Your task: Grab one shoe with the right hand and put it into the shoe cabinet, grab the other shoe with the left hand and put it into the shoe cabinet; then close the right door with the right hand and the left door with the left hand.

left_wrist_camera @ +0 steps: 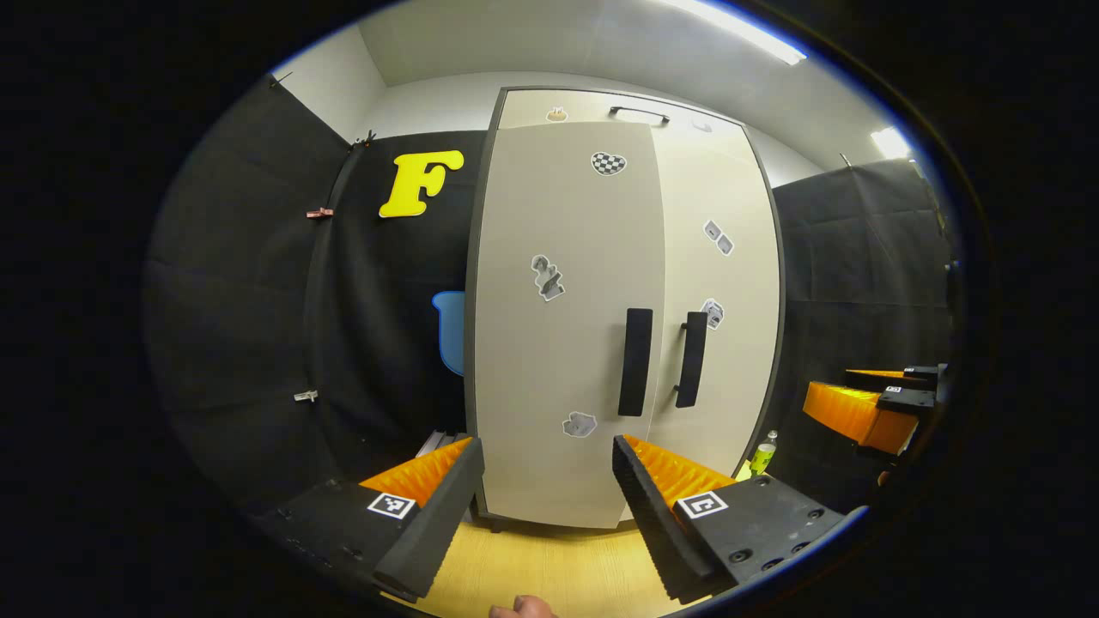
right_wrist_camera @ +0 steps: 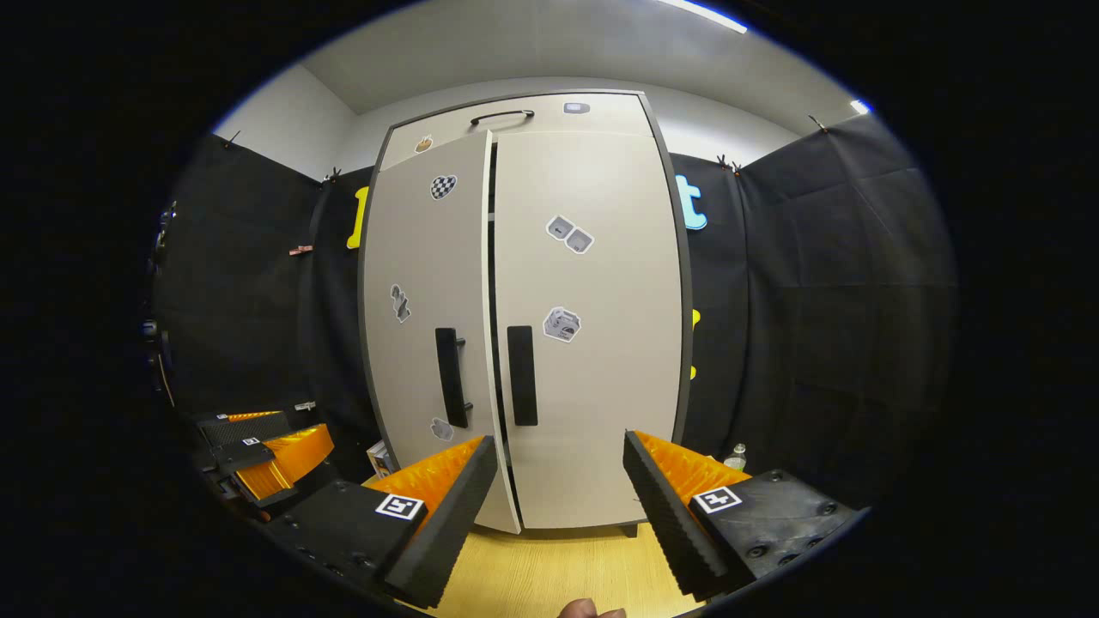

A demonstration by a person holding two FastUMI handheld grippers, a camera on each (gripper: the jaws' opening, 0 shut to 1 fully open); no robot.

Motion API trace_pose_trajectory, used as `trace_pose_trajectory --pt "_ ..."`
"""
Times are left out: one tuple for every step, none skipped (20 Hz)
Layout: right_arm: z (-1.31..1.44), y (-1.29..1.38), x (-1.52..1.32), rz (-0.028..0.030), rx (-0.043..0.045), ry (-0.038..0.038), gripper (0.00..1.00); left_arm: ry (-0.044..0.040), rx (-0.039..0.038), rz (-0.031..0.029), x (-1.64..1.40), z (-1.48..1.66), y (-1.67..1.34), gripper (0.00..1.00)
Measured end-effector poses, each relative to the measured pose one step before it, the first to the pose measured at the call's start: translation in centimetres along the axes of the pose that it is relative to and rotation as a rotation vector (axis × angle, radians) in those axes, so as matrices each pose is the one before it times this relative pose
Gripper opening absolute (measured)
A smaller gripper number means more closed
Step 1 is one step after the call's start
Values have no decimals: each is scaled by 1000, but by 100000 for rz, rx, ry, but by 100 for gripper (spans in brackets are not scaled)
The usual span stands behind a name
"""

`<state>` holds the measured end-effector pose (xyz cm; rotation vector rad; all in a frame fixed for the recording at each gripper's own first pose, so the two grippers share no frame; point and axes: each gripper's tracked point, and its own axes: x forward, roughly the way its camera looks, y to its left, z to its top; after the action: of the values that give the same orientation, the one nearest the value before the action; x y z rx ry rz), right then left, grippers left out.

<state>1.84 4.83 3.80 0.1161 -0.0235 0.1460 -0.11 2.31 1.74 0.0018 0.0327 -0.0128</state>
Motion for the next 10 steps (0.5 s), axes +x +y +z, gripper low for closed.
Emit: trace_pose_trajectory --pt "73 73 78 0 -161 -84 98 -237 28 -85 -125 6 12 95" --pt "8 3 -33 -167 -289 -41 98 -433 187 -159 -121 130 29 95" --pt "-80 64 17 8 -249 19 98 -293 345 -48 -55 148 13 95" --pt "-9 13 -1 -82 -234 71 98 -140 357 -329 -16 111 -57 95" --pt "59 13 -59 -13 -128 -97 98 132 302 -284 -13 -13 -40 95" --pt "70 21 -19 -119 -18 -73 98 44 -14 -62 0 95 5 95" --pt "-37 -29 -18 25 42 27 98 -92 -172 -348 10 112 -65 95" --pt "11 -38 -56 -78 38 -122 98 -32 -173 -174 -34 93 -70 95" --pt "21 -32 -18 -136 -38 21 98 -293 -63 -268 -20 136 -75 95" --pt "-5 -2 1 -18 48 -62 98 3 158 -297 1 63 -68 95"
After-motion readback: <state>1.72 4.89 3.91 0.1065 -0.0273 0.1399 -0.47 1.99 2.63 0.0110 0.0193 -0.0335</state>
